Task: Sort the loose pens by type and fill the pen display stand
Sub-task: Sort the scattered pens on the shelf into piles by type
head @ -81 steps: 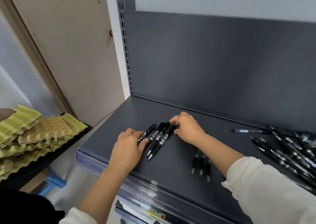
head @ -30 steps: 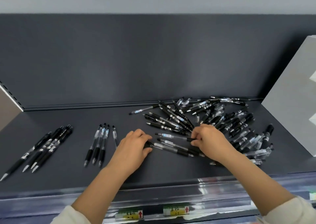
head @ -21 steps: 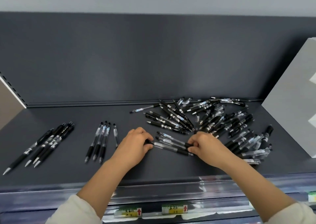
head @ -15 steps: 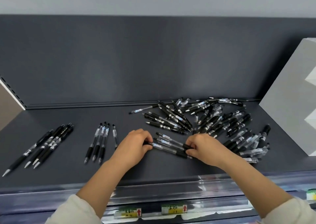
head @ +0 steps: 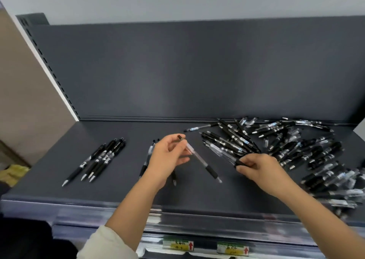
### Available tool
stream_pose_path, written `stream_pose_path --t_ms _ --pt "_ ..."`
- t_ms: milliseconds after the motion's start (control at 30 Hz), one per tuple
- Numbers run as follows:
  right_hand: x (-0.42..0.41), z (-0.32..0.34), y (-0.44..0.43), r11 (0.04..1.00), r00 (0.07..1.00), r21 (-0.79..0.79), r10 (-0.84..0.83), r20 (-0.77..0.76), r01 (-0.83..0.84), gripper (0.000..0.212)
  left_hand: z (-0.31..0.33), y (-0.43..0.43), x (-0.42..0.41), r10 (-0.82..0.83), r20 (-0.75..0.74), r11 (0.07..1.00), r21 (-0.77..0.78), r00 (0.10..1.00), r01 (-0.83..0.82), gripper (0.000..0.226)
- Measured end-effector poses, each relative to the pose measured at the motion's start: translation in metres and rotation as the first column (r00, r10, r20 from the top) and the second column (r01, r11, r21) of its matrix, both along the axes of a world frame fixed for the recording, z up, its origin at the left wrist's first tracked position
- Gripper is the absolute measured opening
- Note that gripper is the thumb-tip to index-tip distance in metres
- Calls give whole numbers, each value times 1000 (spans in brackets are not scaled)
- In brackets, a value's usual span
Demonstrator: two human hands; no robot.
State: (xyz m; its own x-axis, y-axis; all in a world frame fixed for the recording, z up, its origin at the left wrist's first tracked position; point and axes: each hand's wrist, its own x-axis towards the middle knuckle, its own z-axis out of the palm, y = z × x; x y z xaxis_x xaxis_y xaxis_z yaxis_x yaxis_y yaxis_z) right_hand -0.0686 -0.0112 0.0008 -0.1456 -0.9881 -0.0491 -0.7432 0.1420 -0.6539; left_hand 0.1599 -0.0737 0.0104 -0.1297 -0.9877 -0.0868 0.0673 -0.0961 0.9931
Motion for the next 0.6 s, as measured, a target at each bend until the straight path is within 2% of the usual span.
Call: stream_pose_path --t_ms 33,100,167,233,367,433,533,600 --pt "9 -1 -4 1000 999 15 1 40 -1 6 1 -6 8 66 41 998 -23 997 -65 14" --pt "29 -5 -12 999 996 35 -8 92 5 4 0 -19 26 172 216 983 -93 961 -155 19" --pt "53 -10 -21 1000 992 26 -21 128 18 5 -4 -28 43 214 468 973 -178 857 -146 27" --pt "76 -14 -30 999 984 21 -42 175 39 11 -7 -33 53 228 640 968 -233 734 -97 31" --pt "107 -17 -43 994 953 51 -104 283 93 14 -12 -38 53 241 797 949 -312 554 36 22" --pt "116 -20 -44 992 944 69 -121 307 105 15 -16 -44 49 226 851 945 -309 474 105 27" --pt "125 -24 -45 992 951 77 -115 287 97 16 -20 -53 42 171 908 953 -252 382 171 31" --pt "126 -23 -47 995 967 62 -87 240 75 19 -22 -56 40 166 920 953 -243 355 183 30"
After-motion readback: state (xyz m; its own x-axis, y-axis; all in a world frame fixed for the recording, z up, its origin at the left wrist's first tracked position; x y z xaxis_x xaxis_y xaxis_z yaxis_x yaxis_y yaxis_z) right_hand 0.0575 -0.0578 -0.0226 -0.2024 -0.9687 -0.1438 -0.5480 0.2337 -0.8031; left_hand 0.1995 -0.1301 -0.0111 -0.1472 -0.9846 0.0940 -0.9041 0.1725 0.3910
